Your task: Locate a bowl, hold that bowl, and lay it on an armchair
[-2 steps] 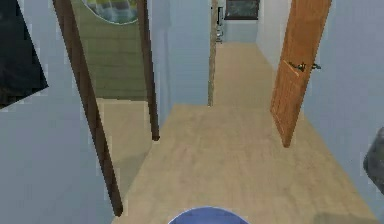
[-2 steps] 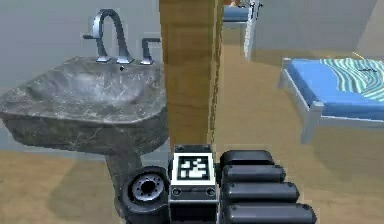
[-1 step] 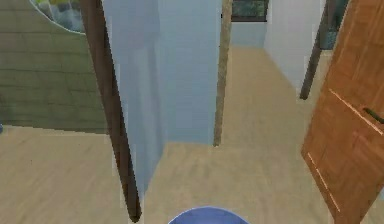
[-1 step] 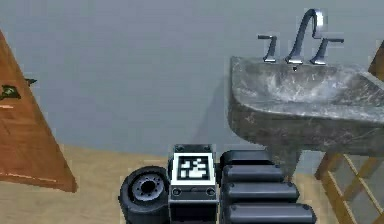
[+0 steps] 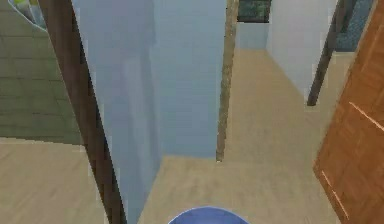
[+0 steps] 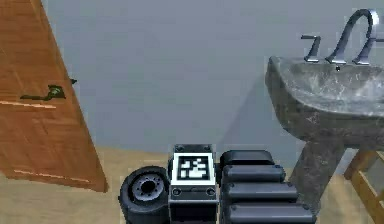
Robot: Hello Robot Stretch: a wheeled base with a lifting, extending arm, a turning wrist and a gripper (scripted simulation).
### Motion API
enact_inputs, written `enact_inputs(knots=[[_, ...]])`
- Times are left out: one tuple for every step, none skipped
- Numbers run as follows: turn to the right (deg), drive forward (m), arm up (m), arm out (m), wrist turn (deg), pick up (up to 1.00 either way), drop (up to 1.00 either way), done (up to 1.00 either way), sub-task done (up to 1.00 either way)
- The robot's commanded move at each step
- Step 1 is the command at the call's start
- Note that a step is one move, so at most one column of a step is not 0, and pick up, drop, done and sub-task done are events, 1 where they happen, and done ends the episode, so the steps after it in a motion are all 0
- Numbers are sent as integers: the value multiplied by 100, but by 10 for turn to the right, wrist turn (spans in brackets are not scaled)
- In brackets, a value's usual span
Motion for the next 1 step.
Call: enact_inputs(knots=[[-450,0,0,0,0,0,0,0,0]])
